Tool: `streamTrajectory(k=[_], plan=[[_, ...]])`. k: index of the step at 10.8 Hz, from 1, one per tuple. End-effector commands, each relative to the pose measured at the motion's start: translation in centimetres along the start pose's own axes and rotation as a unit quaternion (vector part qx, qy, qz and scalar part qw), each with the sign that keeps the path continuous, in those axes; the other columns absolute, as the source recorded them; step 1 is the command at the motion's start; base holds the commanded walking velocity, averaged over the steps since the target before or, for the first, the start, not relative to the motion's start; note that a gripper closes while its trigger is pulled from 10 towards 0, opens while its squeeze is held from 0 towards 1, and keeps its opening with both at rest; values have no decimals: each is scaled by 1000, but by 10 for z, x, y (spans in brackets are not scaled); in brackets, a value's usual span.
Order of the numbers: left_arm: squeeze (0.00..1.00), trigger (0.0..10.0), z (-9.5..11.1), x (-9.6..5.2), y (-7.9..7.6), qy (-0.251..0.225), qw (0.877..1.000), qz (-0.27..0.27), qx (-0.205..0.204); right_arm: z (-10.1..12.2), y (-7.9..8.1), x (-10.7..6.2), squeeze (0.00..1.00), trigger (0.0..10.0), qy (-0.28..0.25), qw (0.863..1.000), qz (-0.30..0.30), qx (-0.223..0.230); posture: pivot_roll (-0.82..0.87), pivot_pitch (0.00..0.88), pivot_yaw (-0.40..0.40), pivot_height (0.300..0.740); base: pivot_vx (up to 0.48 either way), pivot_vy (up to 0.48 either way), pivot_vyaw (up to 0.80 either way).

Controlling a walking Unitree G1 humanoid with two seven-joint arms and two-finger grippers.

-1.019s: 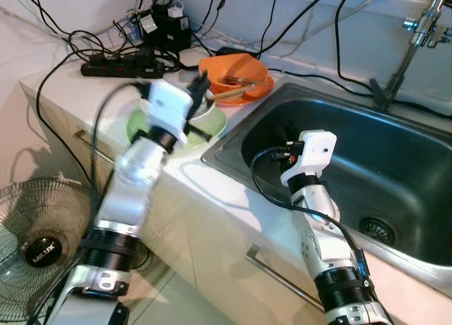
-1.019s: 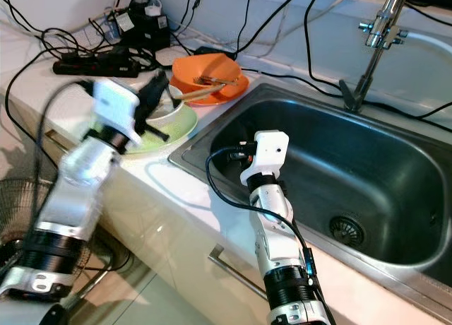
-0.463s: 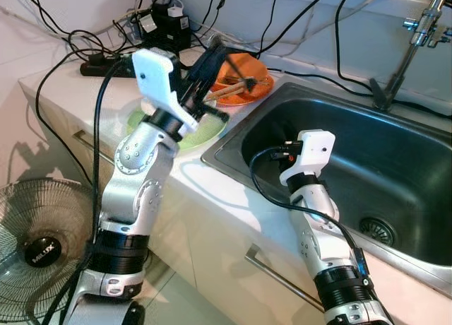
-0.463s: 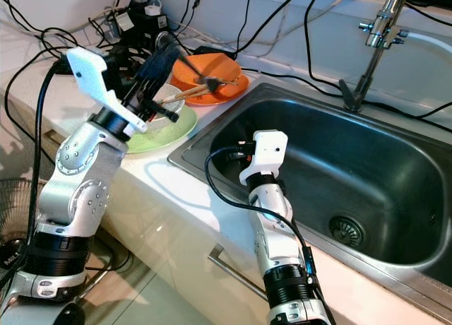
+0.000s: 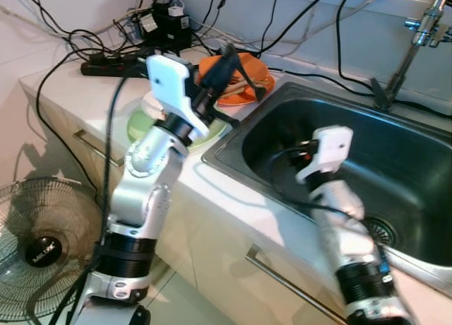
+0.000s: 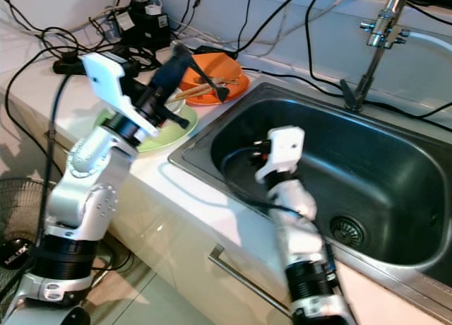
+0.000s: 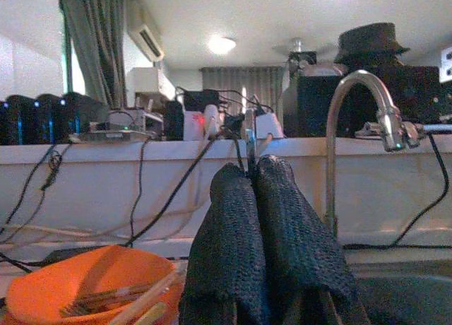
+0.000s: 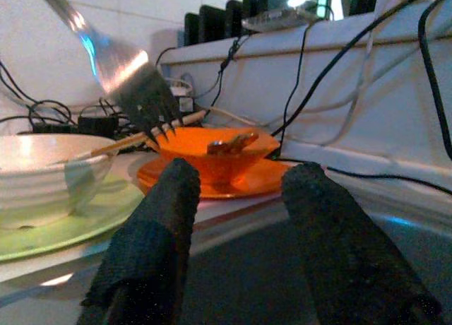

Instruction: Kitchen organization

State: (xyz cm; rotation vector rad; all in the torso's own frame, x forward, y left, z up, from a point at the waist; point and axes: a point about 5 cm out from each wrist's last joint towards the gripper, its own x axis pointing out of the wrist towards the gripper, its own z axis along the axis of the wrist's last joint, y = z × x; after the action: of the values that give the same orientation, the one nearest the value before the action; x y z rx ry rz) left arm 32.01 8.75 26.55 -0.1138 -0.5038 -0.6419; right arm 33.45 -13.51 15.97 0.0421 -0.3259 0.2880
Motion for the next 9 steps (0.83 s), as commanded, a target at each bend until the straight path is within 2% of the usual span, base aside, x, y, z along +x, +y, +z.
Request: streamTrajectory(k=[1, 6, 7, 8, 9], plan=[[0, 10000, -4, -1, 0, 10, 1000, 0, -1, 8, 0, 4, 1000, 10000, -17, 1000, 8, 3, 167, 0, 13, 740, 0, 0, 0], [0, 10000, -17, -4, -4, 35, 999, -8, 0, 12, 19, 0, 1000, 10000, -21, 994, 104, 21, 164, 0, 22, 740, 0, 0, 0], [0, 10000, -18, -4, -4, 37, 999, -8, -2, 13, 21, 0, 235, 10000, -21, 994, 109, 15, 165, 0, 22, 740, 0, 0, 0], [0, 10000, -20, -4, -6, 40, 999, -13, -5, 13, 23, 1, 0, 10000, -22, 994, 110, 15, 165, 0, 21, 740, 0, 0, 0], [0, 10000, -23, -4, -10, 44, 999, -21, -8, 13, 24, 1, 0, 10000, -23, 993, 113, 15, 167, 0, 20, 740, 0, 0, 0]])
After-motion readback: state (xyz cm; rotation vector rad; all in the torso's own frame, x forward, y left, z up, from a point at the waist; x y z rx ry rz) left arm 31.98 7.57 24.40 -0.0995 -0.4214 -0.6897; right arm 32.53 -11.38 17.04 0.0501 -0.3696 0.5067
